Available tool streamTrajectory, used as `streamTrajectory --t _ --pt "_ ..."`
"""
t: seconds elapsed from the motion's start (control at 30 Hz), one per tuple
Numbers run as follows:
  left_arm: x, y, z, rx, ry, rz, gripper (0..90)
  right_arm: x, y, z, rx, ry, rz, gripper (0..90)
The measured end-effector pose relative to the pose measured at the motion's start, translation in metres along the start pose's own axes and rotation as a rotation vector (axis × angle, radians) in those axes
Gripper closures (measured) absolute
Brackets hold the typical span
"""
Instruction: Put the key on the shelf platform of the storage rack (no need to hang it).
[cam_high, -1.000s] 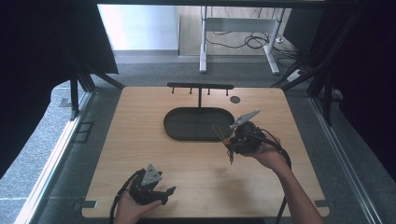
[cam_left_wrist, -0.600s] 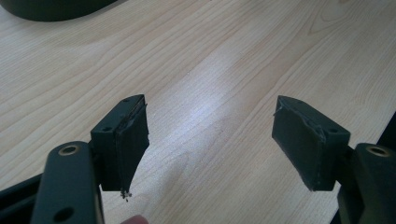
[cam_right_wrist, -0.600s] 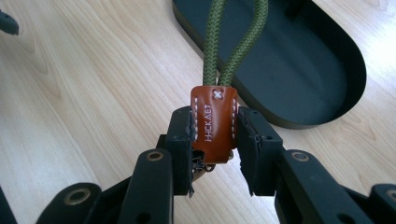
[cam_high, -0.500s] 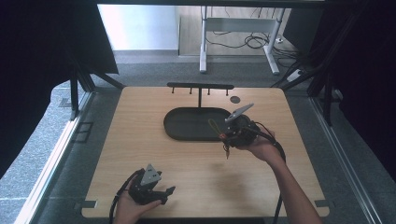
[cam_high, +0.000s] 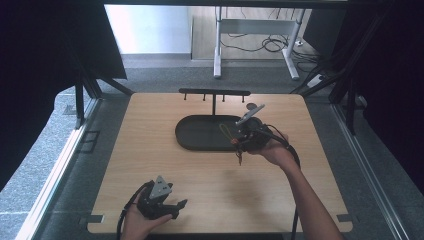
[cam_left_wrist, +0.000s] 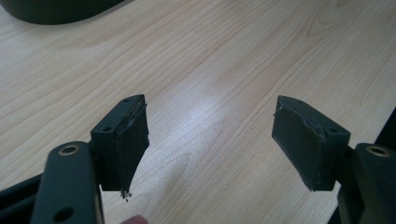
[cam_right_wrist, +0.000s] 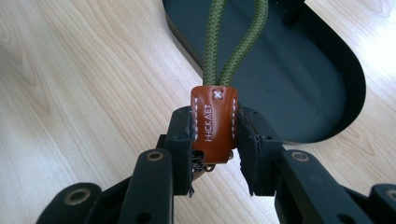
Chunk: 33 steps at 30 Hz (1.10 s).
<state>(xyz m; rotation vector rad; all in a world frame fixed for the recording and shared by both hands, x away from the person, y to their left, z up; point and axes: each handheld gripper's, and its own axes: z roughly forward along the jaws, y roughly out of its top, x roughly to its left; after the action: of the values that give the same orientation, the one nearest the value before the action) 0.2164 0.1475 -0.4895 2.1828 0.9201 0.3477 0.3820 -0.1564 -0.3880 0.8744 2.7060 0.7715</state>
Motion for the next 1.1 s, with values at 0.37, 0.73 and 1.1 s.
streamTrajectory --t 0.37,0.73,1.1 --pt "0.002 -0.001 -0.002 -0.003 0.001 -0.005 27.6 -0.005 0.011 0.009 0.033 -0.011 -0.012 67.2" --pt "0.003 -0.001 -0.001 -0.002 -0.001 -0.006 27.6 -0.014 0.020 0.011 0.034 -0.021 -0.006 67.2" --pt "0.002 -0.001 -0.001 -0.004 -0.004 -0.006 27.6 -0.022 0.034 0.009 0.041 -0.026 -0.005 67.2"
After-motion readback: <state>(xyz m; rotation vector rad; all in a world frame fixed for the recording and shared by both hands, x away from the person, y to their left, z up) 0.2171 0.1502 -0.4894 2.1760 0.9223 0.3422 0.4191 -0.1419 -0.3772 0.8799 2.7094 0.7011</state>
